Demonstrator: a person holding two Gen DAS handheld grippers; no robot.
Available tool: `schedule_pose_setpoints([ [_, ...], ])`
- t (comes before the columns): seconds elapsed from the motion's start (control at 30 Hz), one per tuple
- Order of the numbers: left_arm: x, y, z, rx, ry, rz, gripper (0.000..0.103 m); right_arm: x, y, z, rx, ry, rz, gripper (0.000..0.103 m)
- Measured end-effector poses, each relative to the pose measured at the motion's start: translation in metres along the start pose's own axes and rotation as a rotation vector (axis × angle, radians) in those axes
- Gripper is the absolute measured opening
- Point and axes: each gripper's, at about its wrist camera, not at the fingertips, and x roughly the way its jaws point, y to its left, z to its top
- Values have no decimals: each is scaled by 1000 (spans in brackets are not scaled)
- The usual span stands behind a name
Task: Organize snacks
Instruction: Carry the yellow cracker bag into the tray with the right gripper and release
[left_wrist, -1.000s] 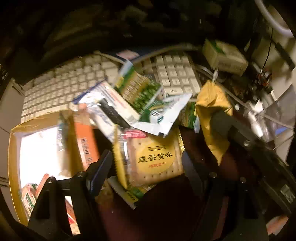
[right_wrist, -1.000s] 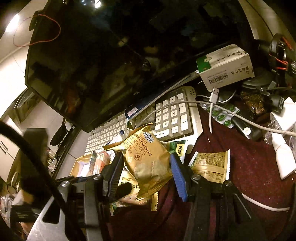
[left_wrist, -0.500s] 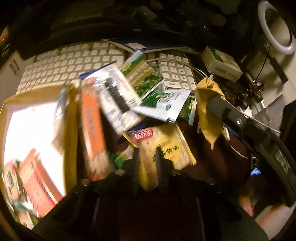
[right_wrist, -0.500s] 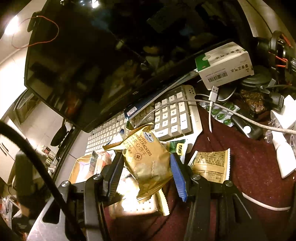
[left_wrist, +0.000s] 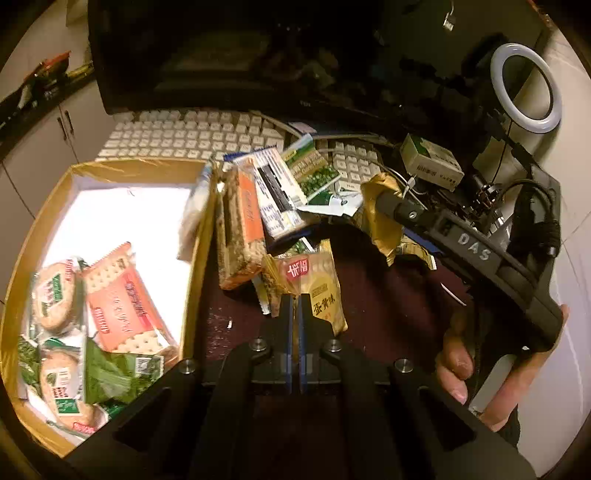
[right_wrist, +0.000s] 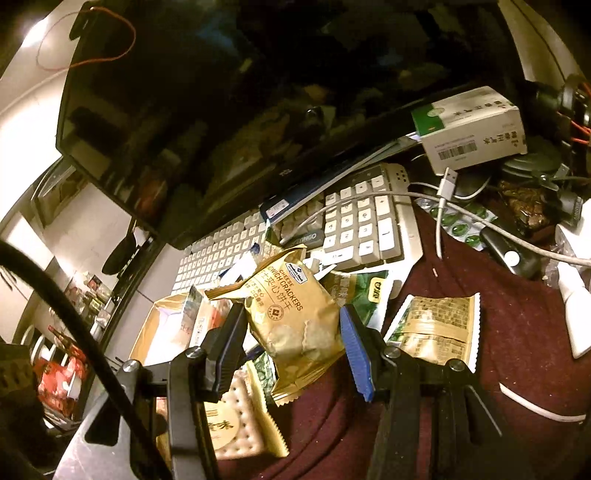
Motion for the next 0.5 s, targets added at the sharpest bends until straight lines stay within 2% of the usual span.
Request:
schedule_pose_setpoints([
  [0.37, -17, -3, -3, 14, -42, 25, 3, 4, 10, -4, -56, 13, 10, 52],
  [0.5, -25, 4, -5, -5, -55, 15, 3, 4, 26, -8, -137, 0, -10, 52],
])
